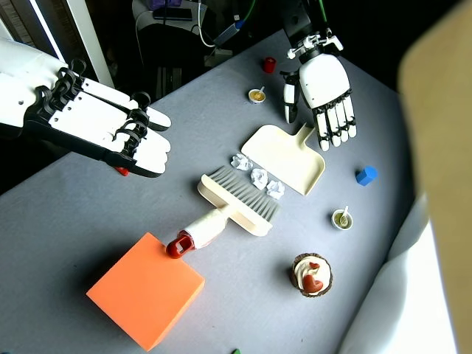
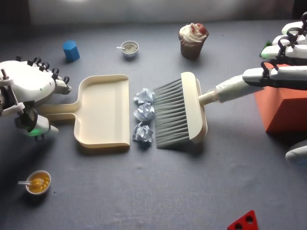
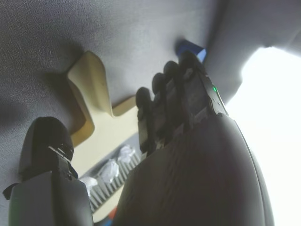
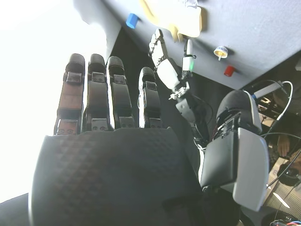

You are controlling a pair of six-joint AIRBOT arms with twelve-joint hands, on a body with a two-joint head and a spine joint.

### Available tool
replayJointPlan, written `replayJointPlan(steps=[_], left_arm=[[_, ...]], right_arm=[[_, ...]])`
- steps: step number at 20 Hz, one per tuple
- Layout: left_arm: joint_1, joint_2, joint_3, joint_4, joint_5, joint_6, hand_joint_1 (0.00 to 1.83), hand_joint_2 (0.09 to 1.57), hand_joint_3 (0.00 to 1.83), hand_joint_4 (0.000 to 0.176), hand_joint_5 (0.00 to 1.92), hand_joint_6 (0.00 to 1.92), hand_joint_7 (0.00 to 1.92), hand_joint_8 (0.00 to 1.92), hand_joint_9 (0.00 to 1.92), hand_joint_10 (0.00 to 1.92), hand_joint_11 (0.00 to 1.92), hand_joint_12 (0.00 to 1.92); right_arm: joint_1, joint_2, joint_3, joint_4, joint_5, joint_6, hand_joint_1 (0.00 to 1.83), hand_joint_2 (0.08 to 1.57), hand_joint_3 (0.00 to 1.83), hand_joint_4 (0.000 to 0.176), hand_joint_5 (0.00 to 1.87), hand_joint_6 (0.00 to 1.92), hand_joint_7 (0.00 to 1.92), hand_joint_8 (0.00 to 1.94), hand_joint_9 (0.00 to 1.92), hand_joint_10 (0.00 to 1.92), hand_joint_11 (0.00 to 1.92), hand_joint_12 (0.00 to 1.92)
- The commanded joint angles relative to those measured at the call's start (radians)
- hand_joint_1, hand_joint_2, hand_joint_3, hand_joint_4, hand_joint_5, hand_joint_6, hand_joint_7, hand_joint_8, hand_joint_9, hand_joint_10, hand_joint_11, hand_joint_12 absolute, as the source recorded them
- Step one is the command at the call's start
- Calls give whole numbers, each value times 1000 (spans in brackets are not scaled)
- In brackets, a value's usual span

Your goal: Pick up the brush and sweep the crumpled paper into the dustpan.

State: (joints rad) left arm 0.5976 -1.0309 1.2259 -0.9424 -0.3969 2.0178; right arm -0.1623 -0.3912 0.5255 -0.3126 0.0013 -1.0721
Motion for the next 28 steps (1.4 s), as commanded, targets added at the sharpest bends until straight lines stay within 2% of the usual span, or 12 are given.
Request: replayJointPlan(steps=[1,4,5,6,10,11,13,14,15,20,23,28], left_arm=[[-2,1,11,20,-94,8,768,1083,1,37,385,17,280,9,228,5,164,33],[-1,-13,25,20,-93,17,765,1083,4,43,396,0,290,0,229,1,171,31],[-1,-20,30,21,-93,17,753,1092,7,43,401,2,292,1,238,4,180,34],[-1,-28,35,23,-91,17,750,1100,9,40,430,13,307,6,241,5,176,31],[-1,-49,39,26,-86,17,825,1132,2,0,610,17,361,3,285,3,207,36],[-1,-50,37,26,-90,18,864,1128,0,0,651,21,367,3,292,4,225,43],[-1,-54,31,20,-92,29,878,1142,2,0,716,16,363,2,286,5,232,42],[-1,-55,29,19,-94,32,1034,1141,8,0,881,853,396,26,318,17,264,54],[-1,-55,27,15,-96,35,1067,1167,5,0,872,1090,389,11,310,7,263,53],[-2,-62,23,11,-101,43,1112,1172,1,0,878,1133,387,5,297,3,271,49],[-7,-61,20,4,-101,56,1107,1164,1,0,895,1108,399,2,310,1,292,53],[-33,-56,24,-5,-84,72,1101,1153,0,0,916,1077,392,0,300,0,275,37]], right_arm=[[14,7,-4,0,102,-2,0,982,5,0,106,5,145,1,159,2,127,2],[14,7,-5,-5,103,4,0,987,5,0,120,9,159,6,172,6,137,6],[14,8,-6,-62,102,67,0,988,5,0,116,7,158,5,167,3,129,3],[17,9,-5,-212,96,209,0,991,6,0,125,9,167,8,174,6,135,5],[20,9,-4,-481,78,462,0,991,3,0,140,11,179,8,182,6,142,7],[20,9,-4,-547,78,531,0,989,2,0,140,10,180,8,187,7,148,10],[22,11,-3,-768,71,784,0,985,0,0,138,7,173,4,179,3,128,1],[24,11,-3,-857,64,878,0,987,0,0,134,4,174,4,180,3,138,5],[24,11,-4,-933,54,963,0,993,3,0,128,1,171,2,176,1,138,5],[3,12,-28,-1407,-46,1317,0,997,2,0,114,0,158,0,171,0,133,2],[-10,-19,-39,-1683,-222,1570,0,1000,3,0,99,6,149,8,163,6,124,5],[-19,-58,-62,-1699,-367,1559,34,1014,4,0,125,6,165,5,167,2,138,8]])
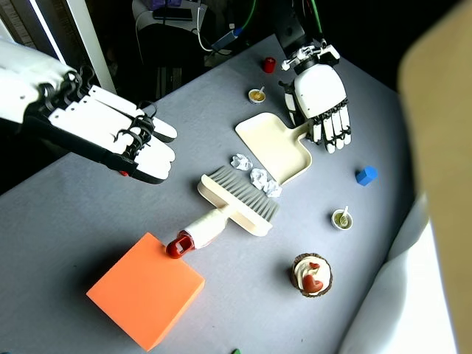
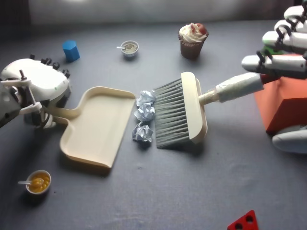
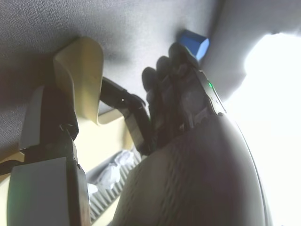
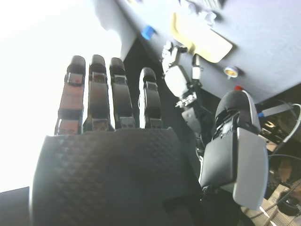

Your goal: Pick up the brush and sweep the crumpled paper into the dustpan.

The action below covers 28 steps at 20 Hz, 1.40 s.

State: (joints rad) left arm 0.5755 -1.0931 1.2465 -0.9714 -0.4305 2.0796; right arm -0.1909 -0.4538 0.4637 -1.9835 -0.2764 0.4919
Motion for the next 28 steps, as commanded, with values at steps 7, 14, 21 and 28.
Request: replayJointPlan(steps=[7,14,21,28], left_arm=[[-64,19,31,25,-1,27,1131,1150,0,0,918,1068,400,4,302,3,289,38],[-98,19,82,37,20,30,1110,1142,1,0,936,1045,412,4,307,2,289,34],[-137,-32,164,58,52,24,1125,1146,0,0,926,1058,423,3,327,5,280,28],[-151,-65,199,79,56,-13,1115,1153,0,0,914,1078,422,6,317,2,272,22]], right_arm=[[4,-15,-4,-7,-128,-14,482,1039,2,0,130,1,185,3,190,4,178,20],[-40,-129,-11,-73,-402,-111,921,1059,11,0,76,2,121,4,120,2,92,0],[-163,-385,0,-174,-742,-244,1120,993,0,0,162,1,183,0,189,0,192,29],[-206,-518,62,-189,-878,-267,1062,967,0,0,169,10,186,3,193,1,187,23]])
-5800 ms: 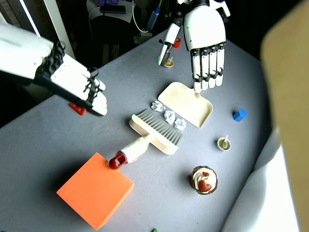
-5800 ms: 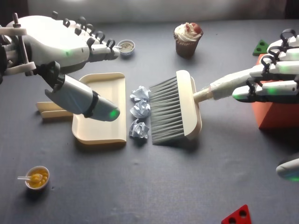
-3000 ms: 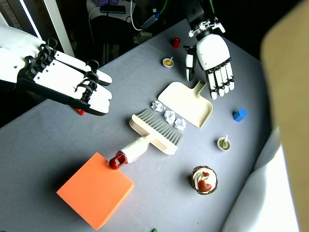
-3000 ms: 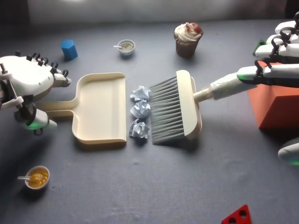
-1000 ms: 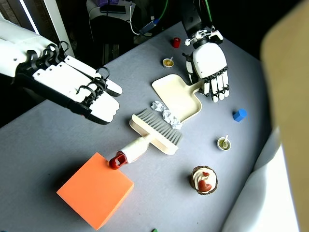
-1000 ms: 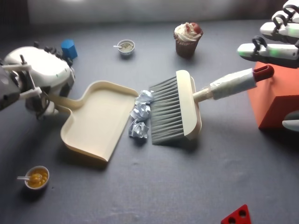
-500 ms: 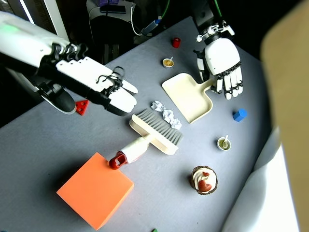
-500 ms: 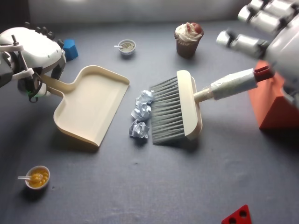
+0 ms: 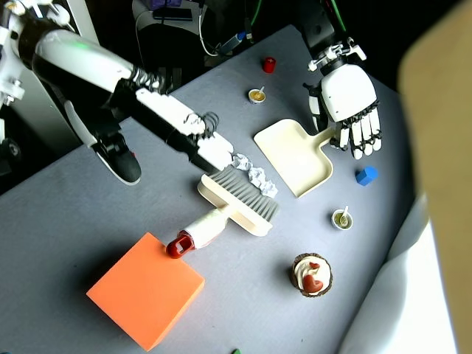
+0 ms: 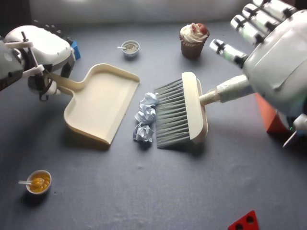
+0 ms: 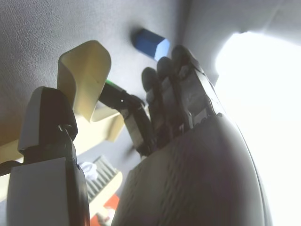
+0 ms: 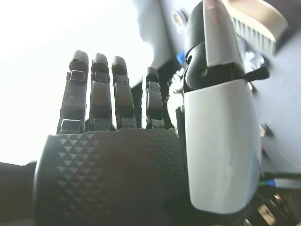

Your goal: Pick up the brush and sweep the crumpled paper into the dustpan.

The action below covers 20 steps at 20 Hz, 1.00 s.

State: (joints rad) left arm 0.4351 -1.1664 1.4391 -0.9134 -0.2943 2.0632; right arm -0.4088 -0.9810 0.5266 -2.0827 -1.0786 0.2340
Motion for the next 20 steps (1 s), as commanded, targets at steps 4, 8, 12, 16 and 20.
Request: replayJointPlan(steps=[4,8,12,16,20], left_arm=[[-17,-5,9,21,-86,-5,1104,1155,1,0,909,1086,416,2,323,2,269,20],[-25,-9,8,25,-80,-6,1125,1146,1,0,926,1057,411,4,306,3,259,17],[-35,-24,14,28,-76,-6,1118,1148,1,0,922,1064,388,0,294,0,235,7],[-45,-30,15,32,-70,-6,1109,1153,2,0,912,1081,401,0,290,3,243,10],[-41,-30,14,31,-66,-16,1118,1150,0,0,921,1066,412,3,301,1,231,5]], right_arm=[[-47,-76,30,-183,-221,-18,1047,972,0,0,150,0,157,0,158,1,136,0],[-49,-175,77,-242,-319,-15,1055,960,0,0,159,1,161,0,170,3,162,11],[-47,-218,121,-211,-349,22,1009,994,9,0,156,1,162,2,154,0,148,4],[-24,-270,142,-74,-371,49,1001,1029,15,0,158,1,150,0,139,1,130,1],[-24,-310,160,-12,-370,52,972,1045,10,0,138,0,155,1,146,2,139,5]])
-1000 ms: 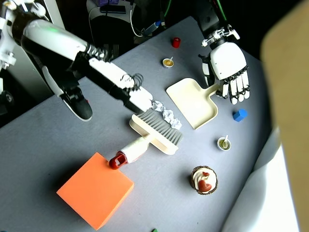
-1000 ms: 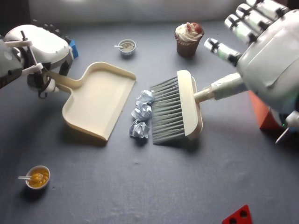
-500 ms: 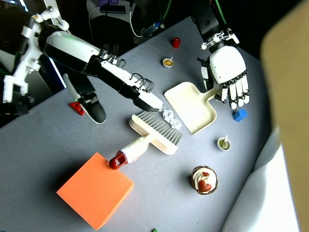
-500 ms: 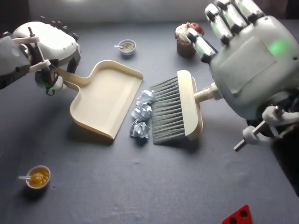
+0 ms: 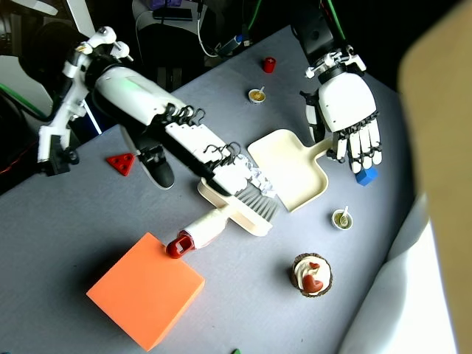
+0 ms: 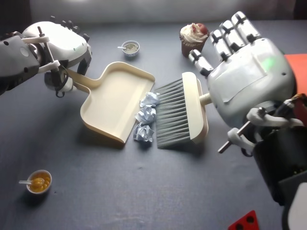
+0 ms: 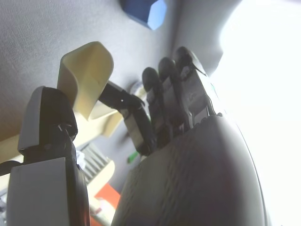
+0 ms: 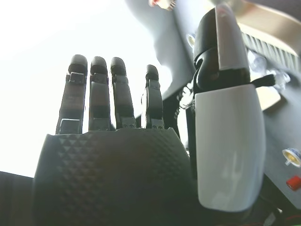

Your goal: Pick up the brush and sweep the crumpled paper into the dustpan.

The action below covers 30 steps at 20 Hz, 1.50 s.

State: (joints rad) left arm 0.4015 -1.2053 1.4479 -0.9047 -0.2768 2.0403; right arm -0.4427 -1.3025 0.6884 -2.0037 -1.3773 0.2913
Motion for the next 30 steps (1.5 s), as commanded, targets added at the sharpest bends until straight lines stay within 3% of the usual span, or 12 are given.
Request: replayJointPlan(steps=[1,16,30], left_arm=[[-4,9,6,22,-85,0,1110,1154,1,0,912,1081,416,2,304,1,232,5],[-5,17,19,21,-72,-7,1117,1144,0,0,932,1050,413,3,305,3,250,13],[-26,13,16,30,-75,-7,1102,1154,0,0,912,1083,393,3,291,2,245,12]], right_arm=[[8,3,11,-83,-72,-3,976,1060,14,0,138,0,150,0,139,0,133,2],[-35,-100,167,-48,-71,79,995,964,0,0,133,4,139,4,144,5,139,11],[-49,-166,325,-12,-45,135,969,986,8,0,133,7,129,4,128,5,121,10]])
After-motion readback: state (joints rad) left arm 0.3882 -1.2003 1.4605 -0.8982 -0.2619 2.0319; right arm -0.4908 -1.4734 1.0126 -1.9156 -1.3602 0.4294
